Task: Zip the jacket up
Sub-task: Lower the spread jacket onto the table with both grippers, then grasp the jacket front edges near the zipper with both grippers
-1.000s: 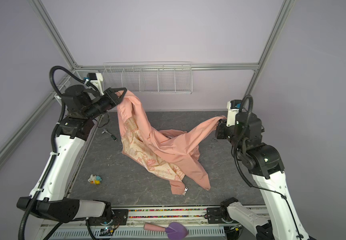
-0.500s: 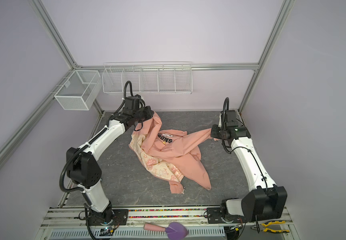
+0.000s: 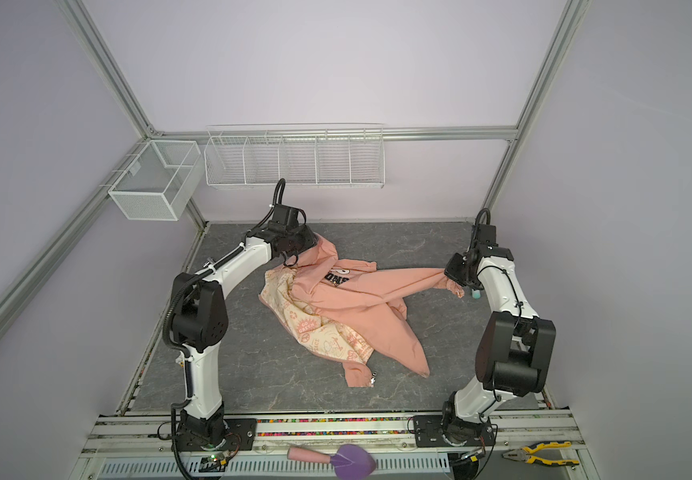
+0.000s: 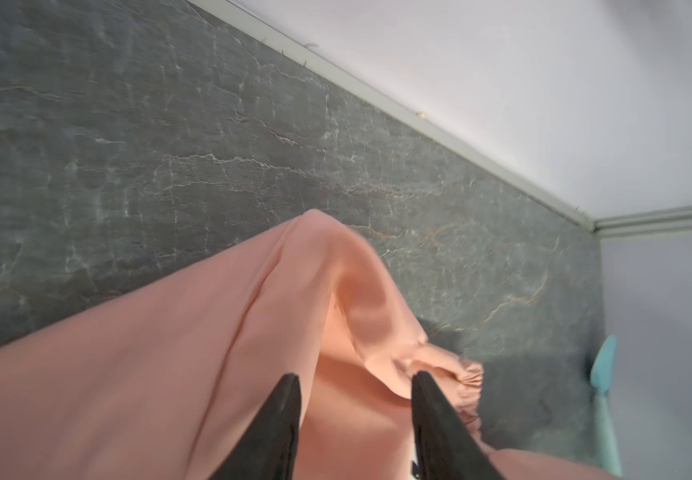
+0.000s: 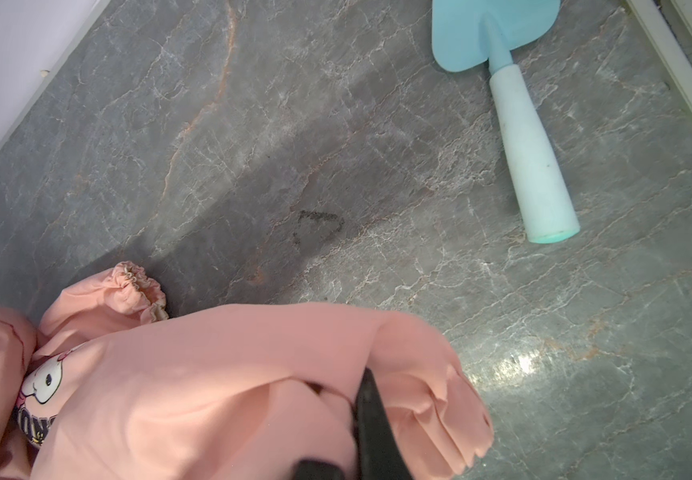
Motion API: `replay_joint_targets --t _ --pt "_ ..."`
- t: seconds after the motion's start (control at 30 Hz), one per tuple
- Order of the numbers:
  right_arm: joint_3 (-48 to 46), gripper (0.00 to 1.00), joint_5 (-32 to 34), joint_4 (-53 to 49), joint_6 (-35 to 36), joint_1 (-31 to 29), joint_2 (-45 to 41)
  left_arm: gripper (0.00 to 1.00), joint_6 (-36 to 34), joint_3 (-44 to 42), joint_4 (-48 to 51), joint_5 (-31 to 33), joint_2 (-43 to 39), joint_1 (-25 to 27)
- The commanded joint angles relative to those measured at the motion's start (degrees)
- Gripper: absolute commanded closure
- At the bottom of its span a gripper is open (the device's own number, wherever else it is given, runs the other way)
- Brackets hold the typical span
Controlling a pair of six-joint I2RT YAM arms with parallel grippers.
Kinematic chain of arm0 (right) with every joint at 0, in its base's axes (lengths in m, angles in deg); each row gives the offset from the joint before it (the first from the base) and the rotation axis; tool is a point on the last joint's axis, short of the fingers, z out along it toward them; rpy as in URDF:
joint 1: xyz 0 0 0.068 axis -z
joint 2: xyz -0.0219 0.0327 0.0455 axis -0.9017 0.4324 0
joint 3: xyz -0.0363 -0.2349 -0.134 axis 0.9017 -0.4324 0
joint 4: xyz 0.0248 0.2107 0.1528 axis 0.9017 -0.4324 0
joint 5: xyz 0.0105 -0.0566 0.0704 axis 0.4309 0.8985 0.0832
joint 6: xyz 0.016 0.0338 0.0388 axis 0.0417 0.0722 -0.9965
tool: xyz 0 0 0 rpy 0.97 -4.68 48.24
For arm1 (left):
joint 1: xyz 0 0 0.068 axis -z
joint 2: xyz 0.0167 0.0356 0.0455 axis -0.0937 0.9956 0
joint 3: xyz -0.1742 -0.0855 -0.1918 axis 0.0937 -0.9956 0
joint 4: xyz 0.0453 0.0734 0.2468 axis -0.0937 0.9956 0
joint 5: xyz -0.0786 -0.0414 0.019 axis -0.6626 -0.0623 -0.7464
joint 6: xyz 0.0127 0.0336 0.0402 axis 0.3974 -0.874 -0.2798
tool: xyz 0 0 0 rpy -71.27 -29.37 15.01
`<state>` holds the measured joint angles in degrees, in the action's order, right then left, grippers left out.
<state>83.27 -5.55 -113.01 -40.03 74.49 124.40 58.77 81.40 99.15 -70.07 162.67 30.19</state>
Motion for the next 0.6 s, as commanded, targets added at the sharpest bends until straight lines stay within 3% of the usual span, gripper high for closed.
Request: replay_joint_targets --t 0.0,0.13,0.2,0.37,0.57 --pt "1.8 0.71 -2.8 1.8 -0.7 0.1 0.1 0.48 -1.1 -4.9 -0.2 3.3 -9.1 0.1" --pt "1.3 0.45 -3.6 2.4 -0.6 0.1 -1.7 0.42 -1.7 -14.5 -0.7 5.8 -19.2 0.1" --pt "0.3 0.37 -3.8 2.9 -0.5 0.1 -3.4 0.40 -2.0 -19.8 -1.6 5.8 -24.7 0.1" --pt "-3.1 0.30 -5.1 3.4 0.6 -1.1 -9.8 0.36 -0.3 -33.8 -5.3 1.3 -34.5 0.1" --pt "-9.0 0.29 -5.7 0.8 3.3 -7.4 -19.4 0.35 3.3 -51.0 -15.6 -4.6 -42.1 0.3"
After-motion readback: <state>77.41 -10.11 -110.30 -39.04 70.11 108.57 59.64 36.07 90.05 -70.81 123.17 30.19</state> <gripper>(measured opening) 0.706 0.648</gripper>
